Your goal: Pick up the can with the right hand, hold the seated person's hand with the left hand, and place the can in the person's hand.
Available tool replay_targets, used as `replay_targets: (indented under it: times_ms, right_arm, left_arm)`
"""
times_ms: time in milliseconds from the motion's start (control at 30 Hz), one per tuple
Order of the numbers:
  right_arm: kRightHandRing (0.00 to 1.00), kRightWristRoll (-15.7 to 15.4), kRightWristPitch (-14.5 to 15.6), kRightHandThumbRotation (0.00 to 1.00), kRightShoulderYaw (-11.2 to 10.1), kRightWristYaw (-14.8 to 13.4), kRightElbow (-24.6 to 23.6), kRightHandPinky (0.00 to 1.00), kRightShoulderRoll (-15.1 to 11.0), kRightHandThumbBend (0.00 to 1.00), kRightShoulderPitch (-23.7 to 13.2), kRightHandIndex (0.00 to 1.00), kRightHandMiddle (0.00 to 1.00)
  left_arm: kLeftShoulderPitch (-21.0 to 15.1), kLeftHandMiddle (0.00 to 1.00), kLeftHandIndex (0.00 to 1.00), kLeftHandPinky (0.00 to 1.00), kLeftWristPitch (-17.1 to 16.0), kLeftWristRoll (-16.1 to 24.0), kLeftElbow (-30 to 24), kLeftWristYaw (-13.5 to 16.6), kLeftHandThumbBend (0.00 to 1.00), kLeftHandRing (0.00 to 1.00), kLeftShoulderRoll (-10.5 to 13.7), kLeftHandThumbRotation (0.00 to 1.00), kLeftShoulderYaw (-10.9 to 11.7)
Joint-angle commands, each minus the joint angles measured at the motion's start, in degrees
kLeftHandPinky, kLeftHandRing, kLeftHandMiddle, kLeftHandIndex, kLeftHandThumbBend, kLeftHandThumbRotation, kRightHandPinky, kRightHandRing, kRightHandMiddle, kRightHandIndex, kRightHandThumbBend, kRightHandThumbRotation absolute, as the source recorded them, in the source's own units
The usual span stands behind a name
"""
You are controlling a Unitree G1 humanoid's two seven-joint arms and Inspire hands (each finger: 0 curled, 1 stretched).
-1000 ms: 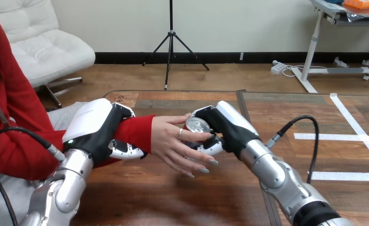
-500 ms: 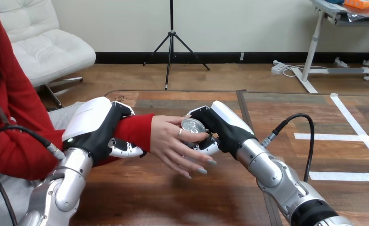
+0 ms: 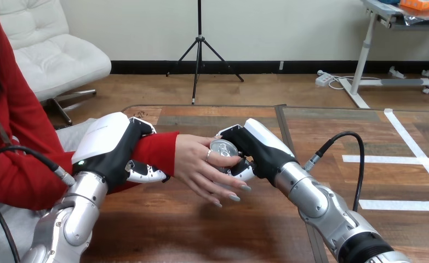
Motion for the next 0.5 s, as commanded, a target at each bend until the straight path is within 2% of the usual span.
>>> replay_targets:
  times_ms: [0,467]
  right_arm:
    - [0.34,0.52,-0.77,0.00,-0.09,0.06,-7.43,0.30,1.33,0.75,-11.82,0.43,0.39]
    - [0.35,0.69,-0.39,0.00,-0.26,-0.18,-8.07,0.32,0.98,0.74,-11.39,0.44,0.41]
  left_arm:
    - [-11.89,0.35,0.37,0.21,-2.50,-2.12,-8.74,1.32,0.59,0.27,-3.52,0.00,-0.38]
    - [-11.33,0.35,0.37,0.21,-2.89,-2.76,-8.92,1.36,0.59,0.27,-3.69,0.00,-0.10]
